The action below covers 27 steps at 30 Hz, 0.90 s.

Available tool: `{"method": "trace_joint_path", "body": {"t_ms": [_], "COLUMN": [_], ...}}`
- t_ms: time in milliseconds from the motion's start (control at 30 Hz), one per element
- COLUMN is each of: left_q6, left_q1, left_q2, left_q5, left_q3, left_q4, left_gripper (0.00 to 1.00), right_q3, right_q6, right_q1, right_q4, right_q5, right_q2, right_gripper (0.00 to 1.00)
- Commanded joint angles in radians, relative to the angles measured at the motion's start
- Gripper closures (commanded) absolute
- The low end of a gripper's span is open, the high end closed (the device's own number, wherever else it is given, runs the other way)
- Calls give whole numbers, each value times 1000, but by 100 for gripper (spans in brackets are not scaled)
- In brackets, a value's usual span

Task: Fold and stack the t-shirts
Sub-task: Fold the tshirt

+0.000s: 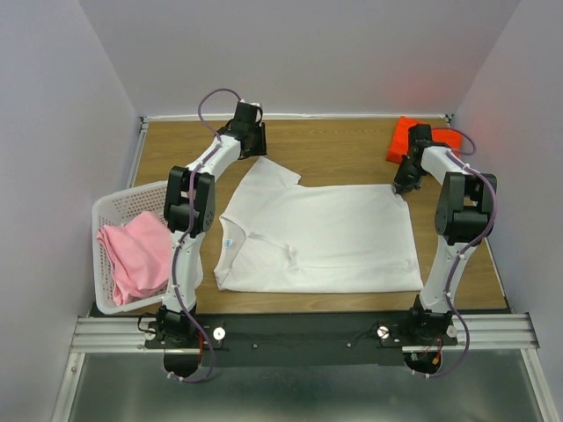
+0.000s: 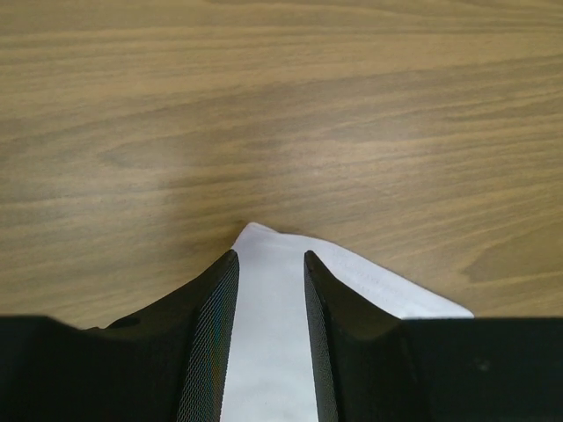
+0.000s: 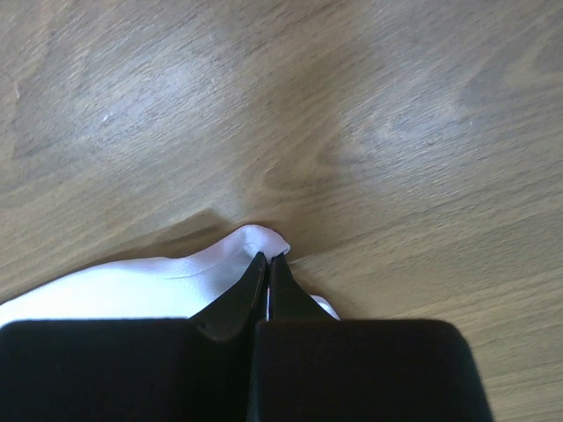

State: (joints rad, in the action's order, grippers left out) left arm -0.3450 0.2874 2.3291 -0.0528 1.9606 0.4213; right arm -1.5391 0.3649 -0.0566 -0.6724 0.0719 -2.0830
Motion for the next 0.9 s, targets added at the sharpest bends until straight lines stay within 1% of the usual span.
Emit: {"method": "trace_joint_path", "body": {"t_ms": [0,200,267,567,867], "left_q6": [9,15,17,26,44], "left_q1": [-1,-1,-1,2,21], "left_q2": [44,90,107,164,154], "left_q5": [44,44,77,94,96], "left_q3": [53,84,92,156,133], "left_q4": [11,34,40,56,66], "left_gripper": [56,56,56,56,64], "right_q3": [39,51,50,50,57], "right_q6": [-7,-7,-7,-12,-12], "right_q1": [-5,-5,-5,-5,-5], "right_q4": [-12,-9,-7,-7,-6], "right_q5": [-34,-40,-43,-47,-50], "right_q2": [14,18,20,23,23], "right_gripper": [96,96,96,96,96]}}
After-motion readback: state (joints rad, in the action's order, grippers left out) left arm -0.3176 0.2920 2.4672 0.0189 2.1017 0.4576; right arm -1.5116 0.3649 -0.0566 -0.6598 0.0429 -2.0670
